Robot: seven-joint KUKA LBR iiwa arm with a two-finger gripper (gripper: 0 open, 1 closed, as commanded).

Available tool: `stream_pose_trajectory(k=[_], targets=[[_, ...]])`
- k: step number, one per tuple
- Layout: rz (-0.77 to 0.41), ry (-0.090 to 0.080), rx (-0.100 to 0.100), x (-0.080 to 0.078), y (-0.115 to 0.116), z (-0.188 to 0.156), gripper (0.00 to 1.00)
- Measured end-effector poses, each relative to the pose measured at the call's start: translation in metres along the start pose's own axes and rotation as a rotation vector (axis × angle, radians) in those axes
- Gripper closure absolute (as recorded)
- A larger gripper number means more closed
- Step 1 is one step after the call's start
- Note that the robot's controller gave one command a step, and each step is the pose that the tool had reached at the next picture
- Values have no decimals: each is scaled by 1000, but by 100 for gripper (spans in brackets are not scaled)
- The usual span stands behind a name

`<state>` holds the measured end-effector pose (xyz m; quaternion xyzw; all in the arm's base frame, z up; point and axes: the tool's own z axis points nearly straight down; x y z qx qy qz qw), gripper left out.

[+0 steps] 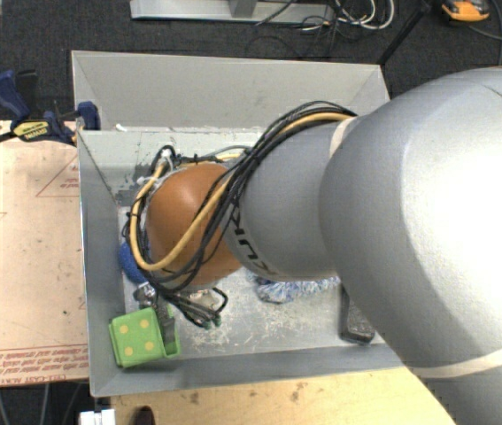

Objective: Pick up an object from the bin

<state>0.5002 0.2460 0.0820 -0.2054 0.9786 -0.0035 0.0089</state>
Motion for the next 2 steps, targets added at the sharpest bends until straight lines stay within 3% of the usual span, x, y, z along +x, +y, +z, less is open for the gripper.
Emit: stream_pose_trajectory(k=[1,2], targets=[[-3,14,-11,-6,-5,-6,100],[1,16,-12,-2,-8,-11,100]])
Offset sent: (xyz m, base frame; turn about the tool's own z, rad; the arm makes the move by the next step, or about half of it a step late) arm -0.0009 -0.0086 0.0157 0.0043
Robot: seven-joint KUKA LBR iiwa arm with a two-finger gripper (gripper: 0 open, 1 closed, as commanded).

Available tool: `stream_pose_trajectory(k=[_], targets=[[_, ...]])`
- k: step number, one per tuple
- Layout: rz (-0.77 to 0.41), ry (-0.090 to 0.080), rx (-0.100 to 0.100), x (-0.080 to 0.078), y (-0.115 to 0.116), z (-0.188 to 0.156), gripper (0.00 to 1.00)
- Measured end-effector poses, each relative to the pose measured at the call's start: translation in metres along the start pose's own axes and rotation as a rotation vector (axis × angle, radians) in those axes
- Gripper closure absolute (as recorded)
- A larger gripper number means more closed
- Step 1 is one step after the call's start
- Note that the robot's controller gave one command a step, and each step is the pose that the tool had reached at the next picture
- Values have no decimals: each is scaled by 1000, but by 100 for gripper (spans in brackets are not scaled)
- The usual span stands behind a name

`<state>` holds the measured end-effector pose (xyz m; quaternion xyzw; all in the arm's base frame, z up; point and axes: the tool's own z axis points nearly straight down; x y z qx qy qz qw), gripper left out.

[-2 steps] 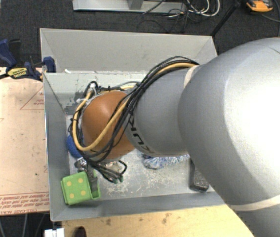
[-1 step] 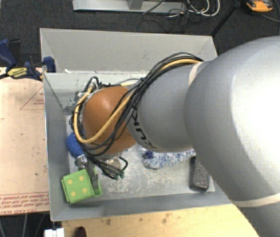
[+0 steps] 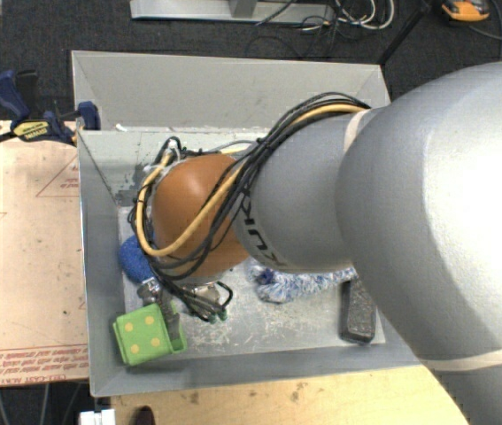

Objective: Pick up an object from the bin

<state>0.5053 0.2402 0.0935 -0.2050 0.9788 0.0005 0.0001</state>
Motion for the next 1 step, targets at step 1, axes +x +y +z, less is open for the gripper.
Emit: stream_pose_trajectory(k=[1], targets=[[-8,0,0,0,0,-12,100]])
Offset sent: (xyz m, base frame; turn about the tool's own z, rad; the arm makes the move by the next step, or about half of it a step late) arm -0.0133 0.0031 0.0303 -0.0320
